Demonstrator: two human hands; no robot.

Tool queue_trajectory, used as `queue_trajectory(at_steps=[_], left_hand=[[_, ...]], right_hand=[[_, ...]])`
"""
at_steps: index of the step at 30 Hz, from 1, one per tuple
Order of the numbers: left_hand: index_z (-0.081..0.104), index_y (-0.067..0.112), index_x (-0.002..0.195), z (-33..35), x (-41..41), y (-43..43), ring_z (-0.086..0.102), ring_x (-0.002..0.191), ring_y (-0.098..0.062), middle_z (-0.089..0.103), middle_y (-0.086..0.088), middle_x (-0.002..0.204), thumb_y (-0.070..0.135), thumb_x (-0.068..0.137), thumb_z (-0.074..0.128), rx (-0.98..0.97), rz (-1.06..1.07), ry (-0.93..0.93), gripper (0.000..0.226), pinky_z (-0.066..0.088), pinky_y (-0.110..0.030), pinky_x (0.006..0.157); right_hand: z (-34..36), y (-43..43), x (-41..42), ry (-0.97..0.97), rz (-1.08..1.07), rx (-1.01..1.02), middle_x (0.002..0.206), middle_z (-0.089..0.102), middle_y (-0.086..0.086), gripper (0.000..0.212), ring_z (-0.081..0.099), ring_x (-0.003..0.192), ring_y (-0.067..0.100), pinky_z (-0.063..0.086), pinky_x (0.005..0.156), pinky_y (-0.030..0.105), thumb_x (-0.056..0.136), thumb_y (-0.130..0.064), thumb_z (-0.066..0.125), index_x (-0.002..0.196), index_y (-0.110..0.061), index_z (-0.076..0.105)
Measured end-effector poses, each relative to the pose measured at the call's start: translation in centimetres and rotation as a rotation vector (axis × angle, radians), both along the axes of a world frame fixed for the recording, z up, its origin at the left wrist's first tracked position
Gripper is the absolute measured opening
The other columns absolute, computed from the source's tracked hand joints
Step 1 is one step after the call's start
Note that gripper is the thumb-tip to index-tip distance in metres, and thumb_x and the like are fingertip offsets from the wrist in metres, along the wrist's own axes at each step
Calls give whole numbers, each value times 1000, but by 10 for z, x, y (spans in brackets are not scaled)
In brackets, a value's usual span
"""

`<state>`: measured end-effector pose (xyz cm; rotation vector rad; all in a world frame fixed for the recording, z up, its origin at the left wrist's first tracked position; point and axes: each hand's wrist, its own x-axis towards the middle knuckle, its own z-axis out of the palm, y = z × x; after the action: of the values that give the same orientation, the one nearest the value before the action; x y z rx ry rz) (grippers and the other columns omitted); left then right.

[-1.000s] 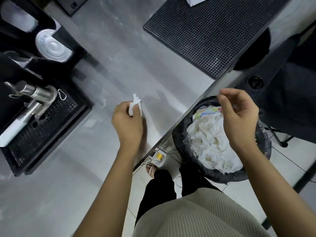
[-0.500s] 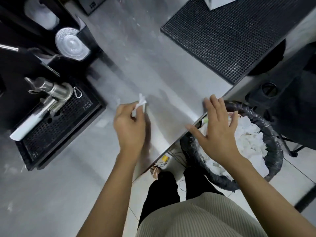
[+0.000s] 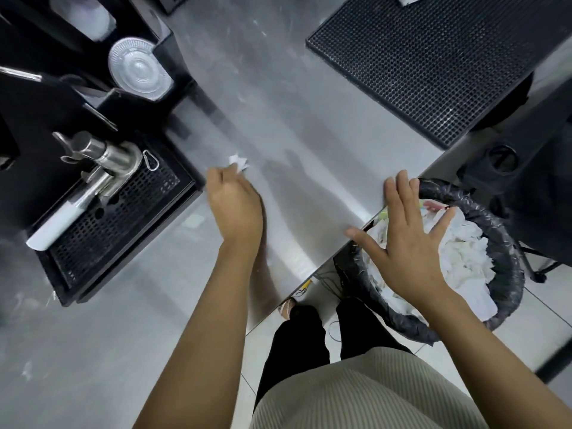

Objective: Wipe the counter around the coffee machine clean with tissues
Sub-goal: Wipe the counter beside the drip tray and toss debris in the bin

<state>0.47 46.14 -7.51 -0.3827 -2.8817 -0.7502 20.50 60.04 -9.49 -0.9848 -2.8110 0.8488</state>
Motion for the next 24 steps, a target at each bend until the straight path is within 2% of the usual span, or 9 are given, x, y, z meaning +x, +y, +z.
queue_trajectory(at_steps=[2,4,7,10,12,14,20,22,24], left_hand=[[67,0,108,6,-1,1,49,75,-17,58,-17,103,1,92,48,-35,-179,-39,25,35,-14,73],[68,1,108,20,-17,-5,57,81,-27,61,-20,103,8,93,51,-112,-207,-1,24,38,-23,75],[67,0,103,39,-61,-11,57,93,-43,60,-25,106,6,91,49,-294,-97,87,23,41,-42,85],[69,8,111,43,-92,-10,58,96,-44,62,-23,110,-6,85,48,-365,-84,61,37,45,-44,87],[71,10,108,35,-101,-16,58,90,-44,64,-23,102,-8,82,49,-403,-112,56,38,46,-44,85],[72,11,107,25,-102,-25,57,85,-44,63,-23,97,-4,85,50,-394,-122,55,34,47,-45,82],[69,3,110,23,-89,-17,58,91,-45,60,-24,108,-2,87,50,-388,-58,26,30,45,-45,87],[70,-1,101,22,-58,-5,59,84,-44,59,-25,102,-2,86,46,-338,-69,56,29,49,-46,81],[71,-4,90,17,-14,7,58,73,-40,58,-23,88,-5,78,43,-278,-212,55,31,51,-45,70]], right_hand=[[-1,1,0,-5,7,14,163,-12,-3,92,-15,149,11,-10,108,73,90,-72,34,156,-17,0],[-3,0,0,-14,14,29,163,-13,-4,92,-16,149,11,-9,108,74,89,-74,29,156,-17,-1],[-4,-1,0,-18,15,28,163,-14,-4,93,-16,148,11,-9,108,74,88,-74,27,156,-18,-2],[-4,0,0,-14,16,23,163,-15,-5,93,-17,148,10,-9,108,74,88,-74,29,156,-19,-3],[-4,1,0,-9,12,12,163,-14,-5,92,-16,148,10,-8,108,74,90,-74,32,156,-19,-2],[-3,0,0,-9,6,0,163,-14,-5,92,-15,149,11,-8,108,74,90,-72,35,156,-19,-1],[-2,2,0,11,2,-8,163,-13,-5,92,-14,149,12,-10,108,74,90,-73,33,156,-19,-1],[-2,2,0,22,6,-8,163,-13,-4,92,-14,149,11,-10,108,74,89,-73,31,156,-18,-1],[-2,2,1,42,16,-26,163,-14,-5,92,-15,149,11,-13,109,71,91,-73,33,156,-18,-1]])
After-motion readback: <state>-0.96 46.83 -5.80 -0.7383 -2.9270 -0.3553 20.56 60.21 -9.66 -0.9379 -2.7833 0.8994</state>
